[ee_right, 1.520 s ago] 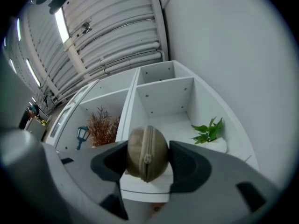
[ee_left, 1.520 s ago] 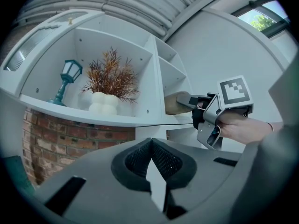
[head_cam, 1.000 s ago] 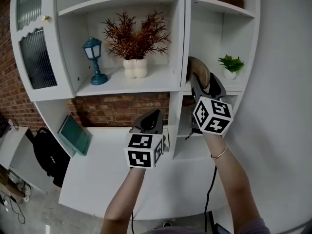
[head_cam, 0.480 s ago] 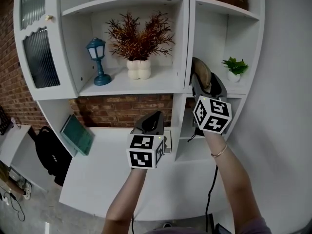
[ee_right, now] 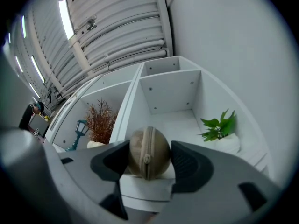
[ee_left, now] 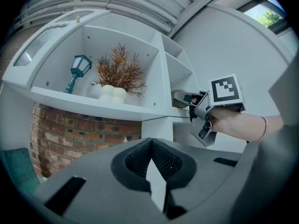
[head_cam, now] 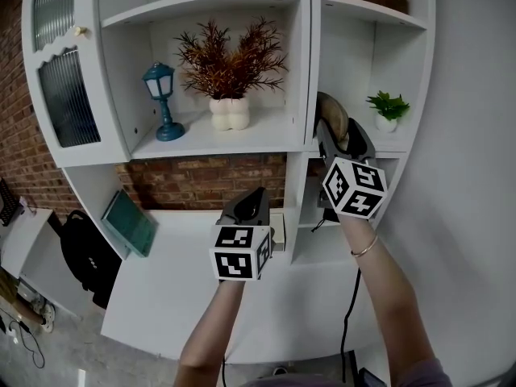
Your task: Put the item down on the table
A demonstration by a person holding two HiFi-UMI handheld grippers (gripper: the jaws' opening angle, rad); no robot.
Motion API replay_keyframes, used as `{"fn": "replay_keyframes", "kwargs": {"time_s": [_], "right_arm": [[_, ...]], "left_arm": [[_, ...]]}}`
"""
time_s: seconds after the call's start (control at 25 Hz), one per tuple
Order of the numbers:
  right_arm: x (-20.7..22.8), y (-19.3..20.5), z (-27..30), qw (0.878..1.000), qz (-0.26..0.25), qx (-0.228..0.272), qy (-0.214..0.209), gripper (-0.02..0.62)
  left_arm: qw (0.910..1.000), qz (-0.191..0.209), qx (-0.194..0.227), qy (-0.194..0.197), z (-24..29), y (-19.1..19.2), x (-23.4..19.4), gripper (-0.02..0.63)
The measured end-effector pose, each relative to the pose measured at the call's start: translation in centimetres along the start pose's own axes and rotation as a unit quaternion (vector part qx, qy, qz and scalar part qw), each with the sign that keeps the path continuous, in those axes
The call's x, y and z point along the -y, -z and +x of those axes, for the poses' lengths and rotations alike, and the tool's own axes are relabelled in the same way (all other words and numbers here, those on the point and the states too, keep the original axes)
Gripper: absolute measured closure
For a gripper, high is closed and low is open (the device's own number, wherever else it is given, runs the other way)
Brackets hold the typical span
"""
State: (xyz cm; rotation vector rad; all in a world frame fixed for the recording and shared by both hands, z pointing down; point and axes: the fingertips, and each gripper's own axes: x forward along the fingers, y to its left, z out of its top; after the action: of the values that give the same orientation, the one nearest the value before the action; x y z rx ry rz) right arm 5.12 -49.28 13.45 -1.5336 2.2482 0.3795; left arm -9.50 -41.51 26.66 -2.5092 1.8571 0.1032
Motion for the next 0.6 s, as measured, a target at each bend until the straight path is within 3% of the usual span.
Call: {"fn": "replay_keyframes", "kwargs": {"time_s": [0.6], "right_arm": [[-1.4, 1.3, -6.2, 0.999, 0.004, -0.015, -0.030, 0.342]], "left_arm": [[0.9999, 0.000, -0.003, 0.013, -0.8, 0.6, 1.0, 0.604]]}}
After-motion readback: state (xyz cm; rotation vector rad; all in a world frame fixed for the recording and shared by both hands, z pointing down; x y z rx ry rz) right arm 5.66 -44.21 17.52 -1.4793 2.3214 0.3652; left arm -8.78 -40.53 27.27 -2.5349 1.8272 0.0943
